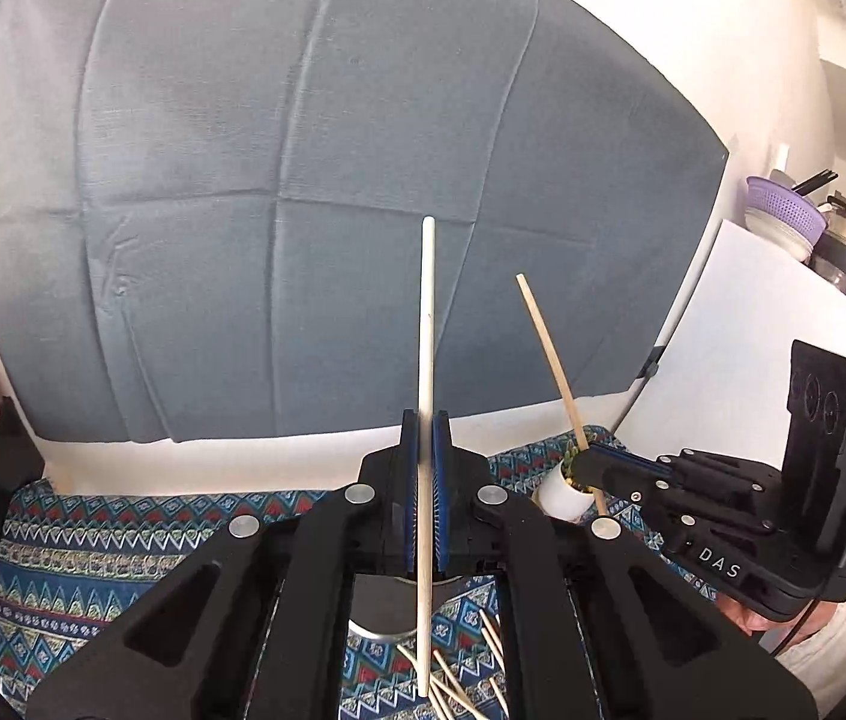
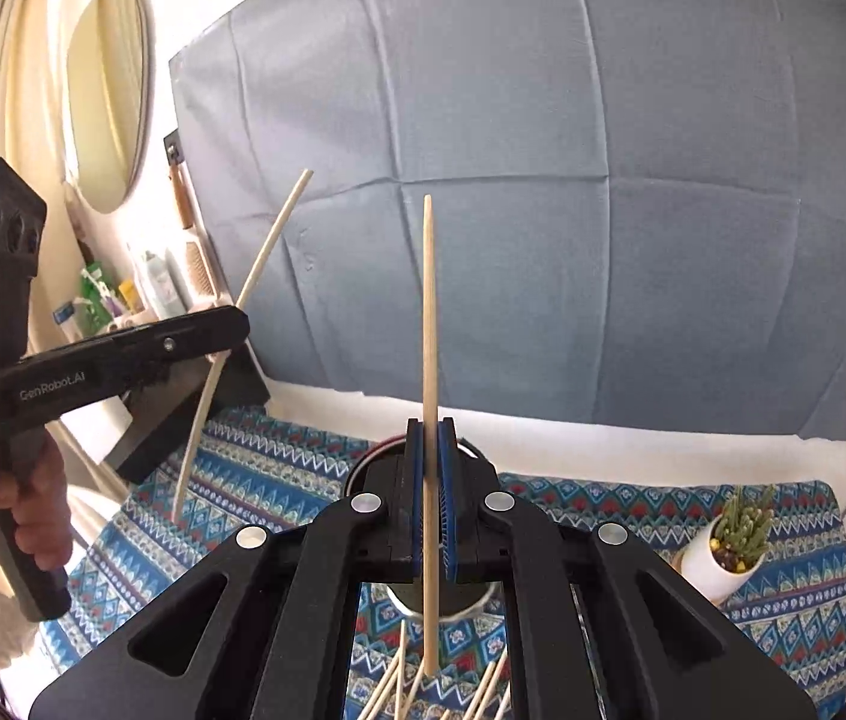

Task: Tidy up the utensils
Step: 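Lift the held sticks with both tools and carry them above the black cup, then lower the sticks into the black cup and open both tools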

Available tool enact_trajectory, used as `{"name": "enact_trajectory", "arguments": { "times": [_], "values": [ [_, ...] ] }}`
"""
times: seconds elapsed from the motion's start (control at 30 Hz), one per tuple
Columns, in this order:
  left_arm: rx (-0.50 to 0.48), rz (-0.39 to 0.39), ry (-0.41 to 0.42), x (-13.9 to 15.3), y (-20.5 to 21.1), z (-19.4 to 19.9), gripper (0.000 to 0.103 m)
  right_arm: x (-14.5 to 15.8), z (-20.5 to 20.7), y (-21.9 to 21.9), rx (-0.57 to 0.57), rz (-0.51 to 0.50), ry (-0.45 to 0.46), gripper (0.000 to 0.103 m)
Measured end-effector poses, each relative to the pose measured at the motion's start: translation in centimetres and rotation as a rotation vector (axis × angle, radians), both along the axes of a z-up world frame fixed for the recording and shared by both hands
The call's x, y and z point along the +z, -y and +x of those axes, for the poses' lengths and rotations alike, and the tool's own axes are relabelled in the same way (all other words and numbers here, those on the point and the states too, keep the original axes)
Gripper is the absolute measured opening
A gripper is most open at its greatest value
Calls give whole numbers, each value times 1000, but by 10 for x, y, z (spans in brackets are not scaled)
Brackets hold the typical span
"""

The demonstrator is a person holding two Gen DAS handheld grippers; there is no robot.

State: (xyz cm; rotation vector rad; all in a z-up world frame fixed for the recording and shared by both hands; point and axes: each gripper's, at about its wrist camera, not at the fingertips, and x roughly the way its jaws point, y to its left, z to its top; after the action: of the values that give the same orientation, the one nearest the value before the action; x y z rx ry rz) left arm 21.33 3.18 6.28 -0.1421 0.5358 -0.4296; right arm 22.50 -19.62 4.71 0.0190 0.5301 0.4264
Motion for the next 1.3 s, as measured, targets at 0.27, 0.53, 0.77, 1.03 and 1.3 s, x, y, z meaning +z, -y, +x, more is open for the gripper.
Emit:
{"name": "enact_trajectory", "arguments": {
  "times": [0.27, 0.53, 0.77, 1.03, 1.3],
  "values": [
    [-39, -177, 51, -27, 1, 29, 5, -17, 34, 5, 37, 200, 51, 5],
    [-33, -268, 59, -53, 1, 57, 5, -39, 70, -10, 35, 230, 83, 5],
    [-45, -257, 51, -78, 11, 68, 5, -65, 90, -22, 15, 195, 55, 5],
    [-47, -179, 23, -104, 25, 63, 5, -93, 80, -22, 15, 128, 14, 5],
    [-51, -100, 32, -104, 29, 48, 5, -95, 61, -21, 38, 44, 18, 5]
  ]
}}
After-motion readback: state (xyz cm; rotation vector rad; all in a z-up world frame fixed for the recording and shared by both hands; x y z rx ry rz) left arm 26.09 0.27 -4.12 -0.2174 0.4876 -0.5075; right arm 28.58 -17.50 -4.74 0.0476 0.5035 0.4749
